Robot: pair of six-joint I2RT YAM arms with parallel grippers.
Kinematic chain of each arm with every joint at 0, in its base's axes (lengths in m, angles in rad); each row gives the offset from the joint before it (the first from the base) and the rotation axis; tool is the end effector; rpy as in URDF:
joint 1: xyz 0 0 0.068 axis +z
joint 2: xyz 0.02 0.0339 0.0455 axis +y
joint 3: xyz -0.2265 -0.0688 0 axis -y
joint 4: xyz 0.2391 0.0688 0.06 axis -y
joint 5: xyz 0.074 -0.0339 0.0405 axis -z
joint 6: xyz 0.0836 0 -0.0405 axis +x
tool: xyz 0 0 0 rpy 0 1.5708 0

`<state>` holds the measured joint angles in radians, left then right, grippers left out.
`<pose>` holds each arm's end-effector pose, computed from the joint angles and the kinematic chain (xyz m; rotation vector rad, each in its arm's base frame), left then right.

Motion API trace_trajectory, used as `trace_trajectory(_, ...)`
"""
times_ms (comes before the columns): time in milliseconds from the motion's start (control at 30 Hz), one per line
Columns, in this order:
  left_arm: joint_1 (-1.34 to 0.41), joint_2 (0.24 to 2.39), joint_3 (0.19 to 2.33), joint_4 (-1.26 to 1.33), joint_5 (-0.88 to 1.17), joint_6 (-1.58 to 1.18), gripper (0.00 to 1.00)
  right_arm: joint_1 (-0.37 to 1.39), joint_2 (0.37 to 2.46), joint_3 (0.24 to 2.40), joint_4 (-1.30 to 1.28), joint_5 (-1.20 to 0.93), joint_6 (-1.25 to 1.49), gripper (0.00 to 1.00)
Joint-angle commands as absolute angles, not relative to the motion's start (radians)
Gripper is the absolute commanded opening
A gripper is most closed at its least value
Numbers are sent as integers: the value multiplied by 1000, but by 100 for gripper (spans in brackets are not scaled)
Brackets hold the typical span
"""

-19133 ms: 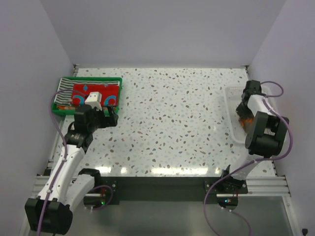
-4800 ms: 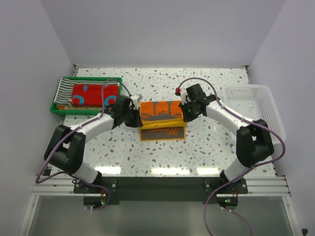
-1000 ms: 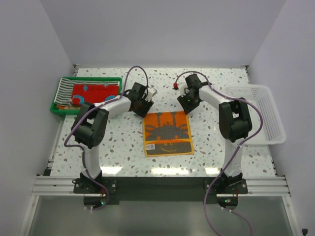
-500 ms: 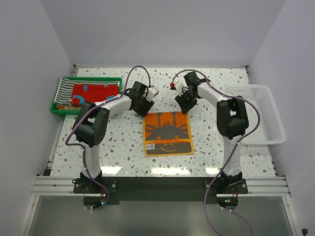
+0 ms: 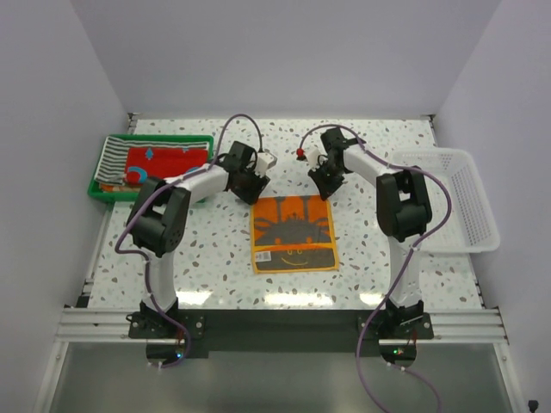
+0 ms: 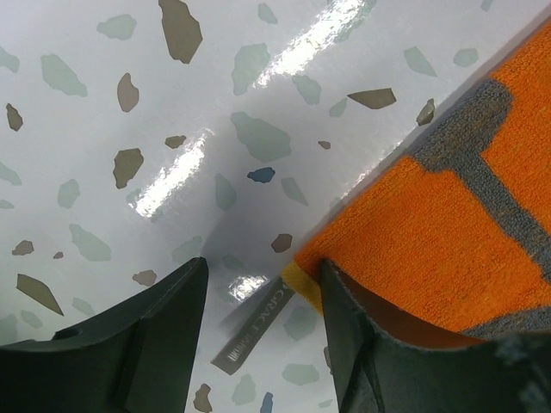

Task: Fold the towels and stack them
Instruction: Fold the towel

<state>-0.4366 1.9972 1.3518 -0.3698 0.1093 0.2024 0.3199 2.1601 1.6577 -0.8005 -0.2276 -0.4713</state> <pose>0.3800 -0.1874 0.0904 0.8529 2.4493 -0.2273 0.3980 0.1517 0.0893 -1.1362 2.6069 0.2951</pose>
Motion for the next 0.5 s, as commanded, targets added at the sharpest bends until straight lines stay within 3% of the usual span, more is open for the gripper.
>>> trace_trajectory(0, -422, 1977, 1379, -391, 172, 216, 61, 318, 2201, 1658, -818, -206, -492, 0)
trace_trajectory(100, -414, 1939, 1381, -364, 233, 206, 63, 321, 2197, 1649, -811, -210, -489, 0)
trace_trajectory(467, -394, 1973, 1414, -394, 316, 210, 53, 322, 2189, 1635, -808, -192, -492, 0)
